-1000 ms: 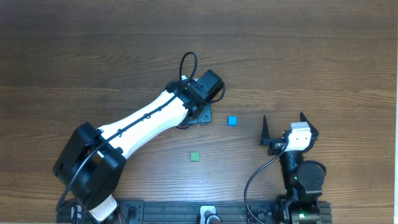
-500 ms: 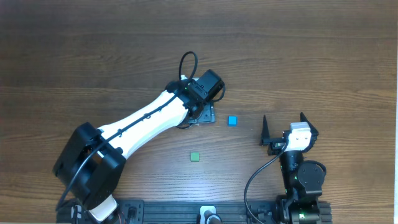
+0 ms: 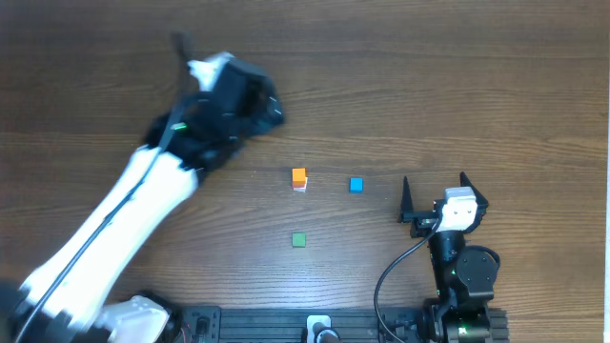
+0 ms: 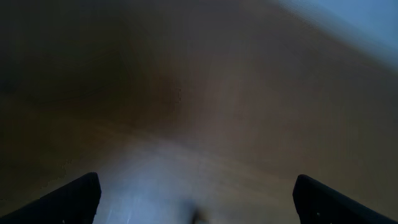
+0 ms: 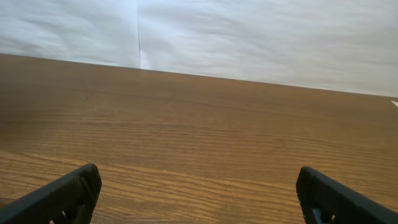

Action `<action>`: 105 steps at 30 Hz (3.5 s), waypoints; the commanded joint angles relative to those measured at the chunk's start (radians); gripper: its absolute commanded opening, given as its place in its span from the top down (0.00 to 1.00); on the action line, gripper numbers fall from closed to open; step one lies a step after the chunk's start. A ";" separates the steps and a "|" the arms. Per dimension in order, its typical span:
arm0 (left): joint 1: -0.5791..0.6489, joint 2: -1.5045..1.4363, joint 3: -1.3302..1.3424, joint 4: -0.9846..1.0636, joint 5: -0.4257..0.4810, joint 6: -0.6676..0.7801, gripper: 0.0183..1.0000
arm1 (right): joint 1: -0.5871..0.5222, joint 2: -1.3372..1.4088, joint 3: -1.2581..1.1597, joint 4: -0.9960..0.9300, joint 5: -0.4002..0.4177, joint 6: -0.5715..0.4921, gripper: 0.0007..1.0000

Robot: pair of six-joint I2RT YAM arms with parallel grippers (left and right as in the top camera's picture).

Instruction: Stack Cubes

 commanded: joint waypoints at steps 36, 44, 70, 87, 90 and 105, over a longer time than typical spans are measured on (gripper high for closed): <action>0.585 -1.344 -1.177 0.710 0.443 0.756 0.00 | -0.006 -0.008 -0.007 0.002 -0.011 -0.002 0.01; 0.585 -1.415 -1.257 0.705 0.407 0.758 0.00 | -0.006 -0.008 -0.007 0.002 -0.011 -0.002 0.01; 0.585 -1.418 -1.274 0.660 0.382 0.758 0.00 | -0.006 -0.008 -0.007 0.002 -0.011 -0.002 0.01; 0.585 -1.418 -1.274 0.660 0.382 0.758 0.00 | -0.006 -0.006 -0.006 0.150 -0.175 0.454 0.01; 0.585 -1.418 -1.274 0.660 0.382 0.758 0.00 | -0.006 0.017 0.025 0.152 -0.275 0.547 0.01; 0.585 -1.418 -1.274 0.660 0.382 0.758 0.00 | 0.153 0.727 0.702 -0.431 -0.577 0.533 0.01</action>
